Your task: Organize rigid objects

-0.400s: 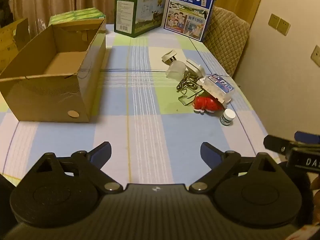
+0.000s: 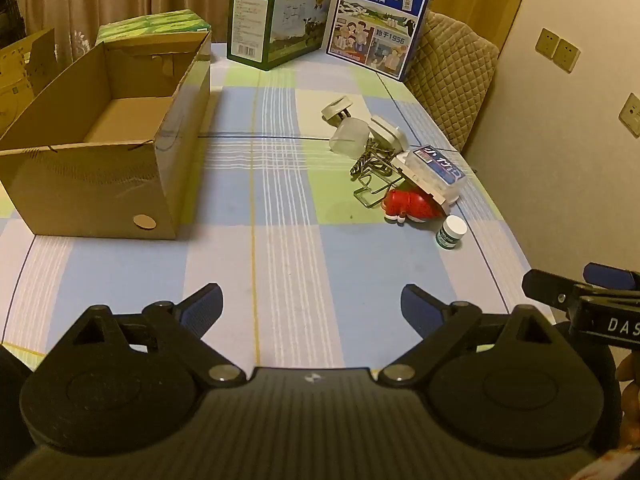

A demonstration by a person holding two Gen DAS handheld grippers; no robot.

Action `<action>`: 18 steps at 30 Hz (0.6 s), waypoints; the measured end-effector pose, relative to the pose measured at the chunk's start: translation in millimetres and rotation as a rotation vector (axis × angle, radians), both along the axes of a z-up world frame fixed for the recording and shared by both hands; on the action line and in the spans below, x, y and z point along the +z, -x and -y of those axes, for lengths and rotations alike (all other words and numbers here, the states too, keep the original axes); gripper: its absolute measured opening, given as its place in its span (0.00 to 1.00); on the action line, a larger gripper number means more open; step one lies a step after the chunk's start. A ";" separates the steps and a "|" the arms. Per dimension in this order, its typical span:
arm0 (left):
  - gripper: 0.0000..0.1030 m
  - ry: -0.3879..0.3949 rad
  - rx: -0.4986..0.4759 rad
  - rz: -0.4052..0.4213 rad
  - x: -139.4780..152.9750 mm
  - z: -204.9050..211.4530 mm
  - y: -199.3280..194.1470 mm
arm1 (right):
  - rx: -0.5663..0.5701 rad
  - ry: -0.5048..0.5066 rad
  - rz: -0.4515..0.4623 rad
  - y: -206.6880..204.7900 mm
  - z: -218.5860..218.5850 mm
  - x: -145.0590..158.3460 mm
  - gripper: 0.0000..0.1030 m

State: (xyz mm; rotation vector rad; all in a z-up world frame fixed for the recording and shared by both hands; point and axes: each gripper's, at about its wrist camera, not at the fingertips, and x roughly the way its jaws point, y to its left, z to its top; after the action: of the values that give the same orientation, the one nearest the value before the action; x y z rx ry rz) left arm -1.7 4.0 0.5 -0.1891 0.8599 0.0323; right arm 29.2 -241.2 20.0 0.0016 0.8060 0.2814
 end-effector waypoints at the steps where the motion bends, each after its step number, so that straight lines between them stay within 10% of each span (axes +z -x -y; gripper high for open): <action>1: 0.91 0.001 -0.001 0.001 0.2 0.5 0.1 | 0.000 0.000 0.000 -0.2 0.6 0.0 0.97; 18: 0.91 0.017 -0.015 0.009 1.7 2.6 2.4 | 0.005 -0.008 0.006 2.2 -2.3 5.0 0.97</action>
State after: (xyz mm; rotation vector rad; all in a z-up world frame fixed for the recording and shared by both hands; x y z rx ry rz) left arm -4.1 1.4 2.2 -0.1984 0.8530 0.0106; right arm 27.0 -239.0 25.0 0.0060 0.7991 0.2889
